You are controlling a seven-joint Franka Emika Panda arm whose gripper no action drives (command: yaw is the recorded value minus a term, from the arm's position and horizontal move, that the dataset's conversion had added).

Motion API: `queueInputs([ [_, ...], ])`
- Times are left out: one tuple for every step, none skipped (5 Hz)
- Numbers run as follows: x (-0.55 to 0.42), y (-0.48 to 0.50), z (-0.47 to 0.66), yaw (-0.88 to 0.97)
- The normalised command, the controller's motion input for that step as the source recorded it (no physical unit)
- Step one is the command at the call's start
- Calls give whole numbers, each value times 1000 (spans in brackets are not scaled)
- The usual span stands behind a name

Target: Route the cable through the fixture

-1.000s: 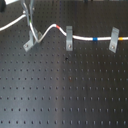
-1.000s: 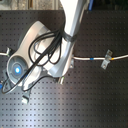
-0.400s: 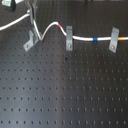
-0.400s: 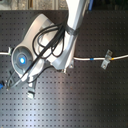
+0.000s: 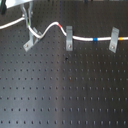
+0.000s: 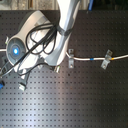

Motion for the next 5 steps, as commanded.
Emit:
queueInputs([
  [-28, -183, 134, 57],
  [-182, -307, 175, 46],
  [-194, -278, 113, 80],
  [-155, -162, 157, 183],
  [-38, -13, 24, 268],
])
